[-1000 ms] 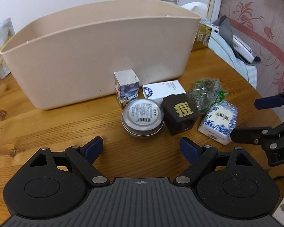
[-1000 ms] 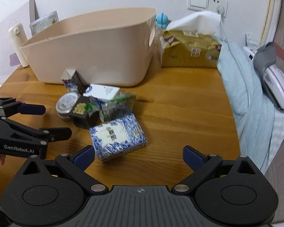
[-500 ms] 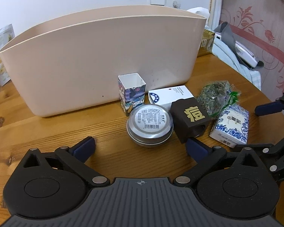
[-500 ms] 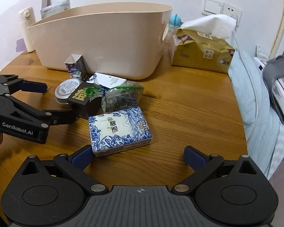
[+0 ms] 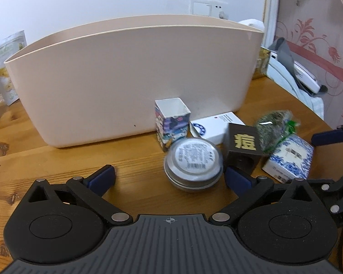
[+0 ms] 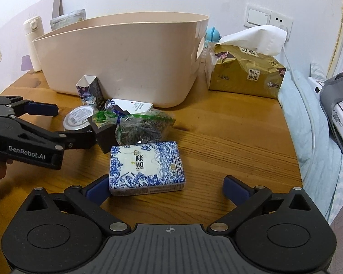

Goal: Organize objects
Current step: 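Grasp the silver tin with the left tool while the right tool grasps the blue-and-white box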

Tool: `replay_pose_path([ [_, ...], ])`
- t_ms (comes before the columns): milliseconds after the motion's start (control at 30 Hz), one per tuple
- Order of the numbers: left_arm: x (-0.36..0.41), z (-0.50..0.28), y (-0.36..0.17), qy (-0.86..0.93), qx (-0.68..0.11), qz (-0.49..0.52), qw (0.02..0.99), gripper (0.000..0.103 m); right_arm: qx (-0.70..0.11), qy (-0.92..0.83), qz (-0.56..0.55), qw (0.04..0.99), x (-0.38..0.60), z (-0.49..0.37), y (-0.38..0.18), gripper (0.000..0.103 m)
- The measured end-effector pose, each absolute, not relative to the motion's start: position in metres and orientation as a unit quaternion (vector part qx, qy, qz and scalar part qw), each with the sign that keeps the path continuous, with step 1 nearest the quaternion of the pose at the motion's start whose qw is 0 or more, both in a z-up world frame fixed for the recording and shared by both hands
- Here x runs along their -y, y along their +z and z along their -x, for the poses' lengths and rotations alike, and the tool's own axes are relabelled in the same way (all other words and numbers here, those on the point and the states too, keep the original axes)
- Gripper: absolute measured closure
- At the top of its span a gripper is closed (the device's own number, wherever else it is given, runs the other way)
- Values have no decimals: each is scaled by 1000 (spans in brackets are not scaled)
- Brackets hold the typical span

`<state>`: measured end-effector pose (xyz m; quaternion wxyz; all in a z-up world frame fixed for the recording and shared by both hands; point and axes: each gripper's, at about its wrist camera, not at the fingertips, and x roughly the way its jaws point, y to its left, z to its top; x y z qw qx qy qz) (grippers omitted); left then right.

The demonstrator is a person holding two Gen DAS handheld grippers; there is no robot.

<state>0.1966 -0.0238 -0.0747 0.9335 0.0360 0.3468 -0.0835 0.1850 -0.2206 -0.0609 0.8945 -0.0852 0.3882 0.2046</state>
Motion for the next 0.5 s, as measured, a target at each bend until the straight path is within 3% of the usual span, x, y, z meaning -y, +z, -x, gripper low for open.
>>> replay_pose_path([
  [267, 22, -204, -75, -82, -339, -35, 937, 0, -385, 202, 81, 897, 214, -188, -61, 2],
  [400, 22, -205, -73, -84, -329, -35, 940, 18, -381, 210, 84, 896, 209, -187, -59, 12],
  [500, 21, -207, -71, -87, -329, -36, 939, 23, -379, 211, 84, 897, 206, -185, -58, 19],
])
